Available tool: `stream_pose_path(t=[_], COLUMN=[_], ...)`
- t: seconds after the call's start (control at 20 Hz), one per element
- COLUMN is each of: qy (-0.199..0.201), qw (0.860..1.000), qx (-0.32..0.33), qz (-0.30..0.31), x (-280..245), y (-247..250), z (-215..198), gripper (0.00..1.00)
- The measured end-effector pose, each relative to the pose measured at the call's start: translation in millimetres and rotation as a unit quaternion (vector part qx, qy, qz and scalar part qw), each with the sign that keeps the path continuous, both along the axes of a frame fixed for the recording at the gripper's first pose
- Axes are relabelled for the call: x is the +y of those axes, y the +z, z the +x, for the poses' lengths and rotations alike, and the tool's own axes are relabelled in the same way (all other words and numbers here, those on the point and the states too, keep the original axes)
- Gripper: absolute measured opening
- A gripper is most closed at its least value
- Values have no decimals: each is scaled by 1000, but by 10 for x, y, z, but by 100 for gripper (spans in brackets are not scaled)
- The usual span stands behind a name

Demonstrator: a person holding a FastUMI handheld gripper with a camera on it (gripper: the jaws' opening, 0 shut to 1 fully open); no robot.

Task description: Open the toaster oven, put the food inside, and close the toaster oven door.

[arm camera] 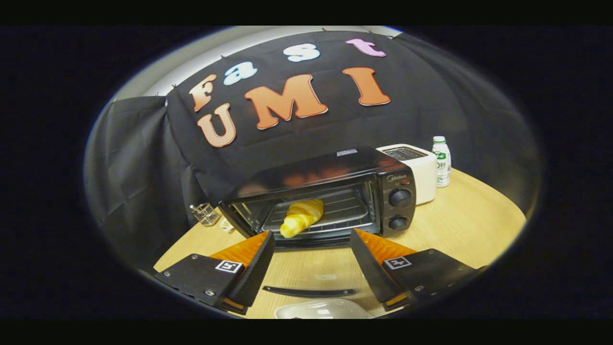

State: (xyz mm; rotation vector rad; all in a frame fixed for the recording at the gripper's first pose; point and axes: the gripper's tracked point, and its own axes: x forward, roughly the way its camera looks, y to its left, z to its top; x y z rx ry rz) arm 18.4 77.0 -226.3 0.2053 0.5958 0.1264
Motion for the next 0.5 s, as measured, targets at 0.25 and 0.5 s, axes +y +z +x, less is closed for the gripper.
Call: stream_pose_path(t=[0.25, 0.5], qy=[31, 70], qw=[998, 991], qx=[59, 116], qz=[-12, -23], x=[50, 144], y=[-367, -592], z=[-568, -1031], gripper=[92, 93])
